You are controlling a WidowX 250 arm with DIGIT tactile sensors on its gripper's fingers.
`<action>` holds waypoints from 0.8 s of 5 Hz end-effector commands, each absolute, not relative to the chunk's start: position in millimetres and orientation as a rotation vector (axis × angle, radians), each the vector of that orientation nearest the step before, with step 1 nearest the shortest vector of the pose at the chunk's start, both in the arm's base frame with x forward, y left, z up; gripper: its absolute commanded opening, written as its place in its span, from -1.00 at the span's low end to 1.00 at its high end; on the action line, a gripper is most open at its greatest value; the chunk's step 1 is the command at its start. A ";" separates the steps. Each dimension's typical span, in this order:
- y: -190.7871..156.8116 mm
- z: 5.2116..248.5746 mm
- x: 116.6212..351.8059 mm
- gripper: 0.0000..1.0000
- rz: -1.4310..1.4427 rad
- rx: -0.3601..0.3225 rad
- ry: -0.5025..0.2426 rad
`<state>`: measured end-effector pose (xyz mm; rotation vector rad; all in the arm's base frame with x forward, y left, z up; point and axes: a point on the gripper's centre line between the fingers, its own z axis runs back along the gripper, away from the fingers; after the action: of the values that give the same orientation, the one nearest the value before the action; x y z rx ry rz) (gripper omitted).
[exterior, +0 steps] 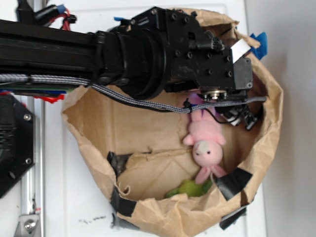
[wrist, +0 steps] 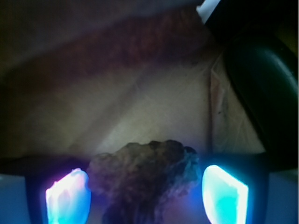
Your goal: Grab the rock.
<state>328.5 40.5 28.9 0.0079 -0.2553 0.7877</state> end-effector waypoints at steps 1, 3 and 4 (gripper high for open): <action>46.8 31.7 334.2 -1.00 0.766 0.014 -0.298; 47.7 34.9 332.2 -1.00 0.762 0.010 -0.299; 46.9 47.7 330.2 -1.00 0.737 0.000 -0.280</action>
<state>324.6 37.6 28.1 0.0152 -0.2065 0.7257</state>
